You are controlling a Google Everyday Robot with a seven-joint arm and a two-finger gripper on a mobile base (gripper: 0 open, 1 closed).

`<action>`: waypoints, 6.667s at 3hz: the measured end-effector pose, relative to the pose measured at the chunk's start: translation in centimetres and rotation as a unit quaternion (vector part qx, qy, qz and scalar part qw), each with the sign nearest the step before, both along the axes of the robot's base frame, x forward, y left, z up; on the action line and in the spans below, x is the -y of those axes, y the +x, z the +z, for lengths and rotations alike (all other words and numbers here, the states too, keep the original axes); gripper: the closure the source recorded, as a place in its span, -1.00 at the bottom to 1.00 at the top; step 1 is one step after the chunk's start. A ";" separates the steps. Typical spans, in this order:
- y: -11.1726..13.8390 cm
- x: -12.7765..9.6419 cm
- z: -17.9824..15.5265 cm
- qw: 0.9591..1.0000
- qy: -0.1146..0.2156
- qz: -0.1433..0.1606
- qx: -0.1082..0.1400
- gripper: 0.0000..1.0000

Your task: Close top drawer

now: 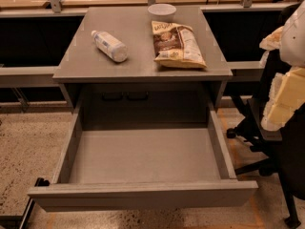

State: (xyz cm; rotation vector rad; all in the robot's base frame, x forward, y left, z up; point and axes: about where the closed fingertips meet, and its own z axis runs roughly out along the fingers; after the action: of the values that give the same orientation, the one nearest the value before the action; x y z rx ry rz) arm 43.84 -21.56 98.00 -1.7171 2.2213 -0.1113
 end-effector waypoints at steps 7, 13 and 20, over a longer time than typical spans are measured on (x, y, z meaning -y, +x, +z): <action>-5.5 -3.5 -13.8 0.992 -0.010 0.032 -0.125 1.00; -9.0 0.1 -32.4 0.957 -0.008 -0.019 -0.289 1.00; 8.5 -4.0 -33.4 0.994 -0.027 0.023 -0.105 1.00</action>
Offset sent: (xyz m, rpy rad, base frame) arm 0.0000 0.0000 0.0000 0.0000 0.0000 0.0000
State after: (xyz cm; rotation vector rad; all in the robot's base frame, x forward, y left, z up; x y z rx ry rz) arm 52.33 -17.54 64.65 -1.8846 2.3438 0.0231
